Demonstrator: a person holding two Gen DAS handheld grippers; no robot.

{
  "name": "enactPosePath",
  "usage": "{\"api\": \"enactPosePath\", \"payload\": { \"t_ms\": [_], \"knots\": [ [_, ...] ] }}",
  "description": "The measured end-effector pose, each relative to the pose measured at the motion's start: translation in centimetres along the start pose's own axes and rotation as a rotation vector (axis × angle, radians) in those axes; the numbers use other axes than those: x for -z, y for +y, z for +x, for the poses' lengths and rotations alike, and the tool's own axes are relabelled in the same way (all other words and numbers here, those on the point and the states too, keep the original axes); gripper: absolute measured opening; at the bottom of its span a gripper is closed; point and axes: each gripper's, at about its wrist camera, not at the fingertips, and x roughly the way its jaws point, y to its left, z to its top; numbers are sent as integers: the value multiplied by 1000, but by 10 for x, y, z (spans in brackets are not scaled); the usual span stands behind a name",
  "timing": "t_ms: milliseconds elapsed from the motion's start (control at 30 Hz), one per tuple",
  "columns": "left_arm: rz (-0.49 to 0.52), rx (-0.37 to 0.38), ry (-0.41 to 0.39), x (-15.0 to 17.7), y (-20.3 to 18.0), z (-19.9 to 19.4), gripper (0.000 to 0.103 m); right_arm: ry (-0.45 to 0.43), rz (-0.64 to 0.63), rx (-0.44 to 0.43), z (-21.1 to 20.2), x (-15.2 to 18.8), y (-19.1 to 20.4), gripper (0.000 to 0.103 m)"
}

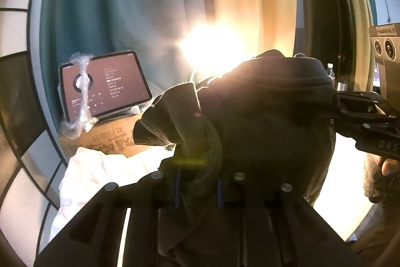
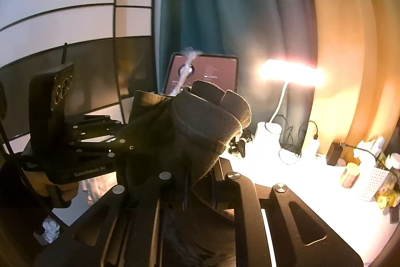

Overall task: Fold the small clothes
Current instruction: 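Hold the folded shirt raised between both grippers, then lower the folded brown shirt onto the cloth with both grippers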

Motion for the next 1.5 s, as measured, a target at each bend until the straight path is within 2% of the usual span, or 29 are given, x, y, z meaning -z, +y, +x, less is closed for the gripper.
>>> {"api": "enactPosePath", "payload": {
  "t_ms": [900,1500],
  "knots": [
    [-28,62,199,14,22,104,19,155,145,21,102,35,-73,14],
    [-49,98,336,33,41,167,19,269,219,16,156,65,-102,14]
  ]
}}
